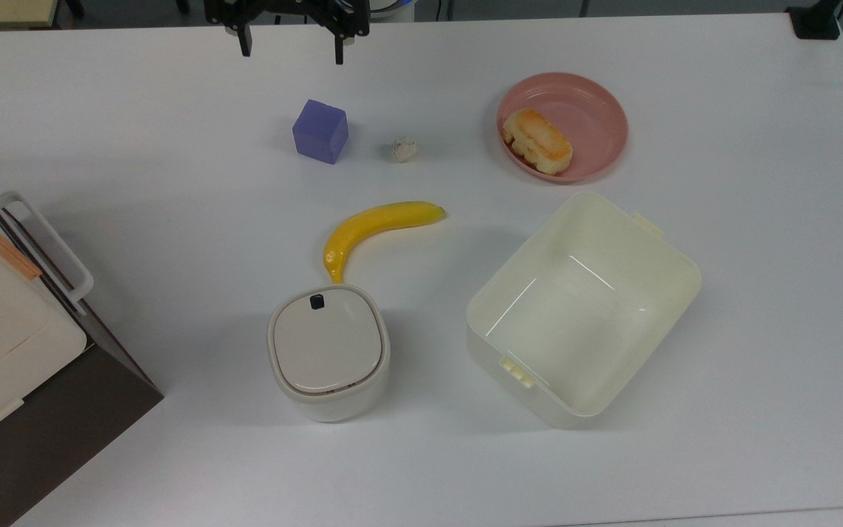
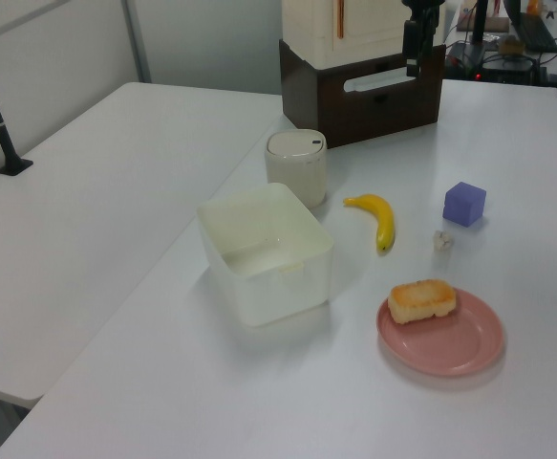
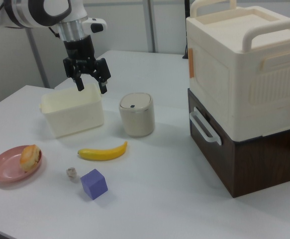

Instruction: Put the bread on the table

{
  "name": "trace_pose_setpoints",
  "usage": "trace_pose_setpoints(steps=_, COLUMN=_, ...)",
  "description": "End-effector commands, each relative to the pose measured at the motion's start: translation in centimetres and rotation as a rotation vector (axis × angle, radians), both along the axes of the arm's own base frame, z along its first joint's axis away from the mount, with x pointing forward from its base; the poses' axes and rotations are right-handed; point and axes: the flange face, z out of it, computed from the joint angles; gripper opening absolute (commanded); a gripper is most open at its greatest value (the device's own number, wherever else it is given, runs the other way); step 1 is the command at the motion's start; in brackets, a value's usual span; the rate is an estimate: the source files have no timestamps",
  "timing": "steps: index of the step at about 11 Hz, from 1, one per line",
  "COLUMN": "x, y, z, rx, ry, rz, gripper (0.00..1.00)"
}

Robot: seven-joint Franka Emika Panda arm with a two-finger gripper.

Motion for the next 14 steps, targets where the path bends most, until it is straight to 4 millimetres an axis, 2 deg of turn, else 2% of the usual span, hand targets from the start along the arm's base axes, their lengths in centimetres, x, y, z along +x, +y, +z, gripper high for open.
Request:
trace_pose_setpoints(steps=1, x=-0.9, y=0.1, z=-0.1, rx=0.042, ry=0.030, rz=0.032, gripper=1.00)
trace_pose_setpoints(steps=5, x=-1.4, y=0.0, z=0.5, rx=0.063, ry=0.019, rz=0.035, gripper=1.00)
trace_pose_setpoints(steps=12, x=-2.0, y=0.7, z=-0.5, rx=0.075, ry=0.041, rz=0.053, gripper=1.00)
trace_pose_setpoints(steps=14, x=-3.0, y=2.2, z=-1.1, rx=0.090, ry=0.058, rz=0.090, gripper=1.00)
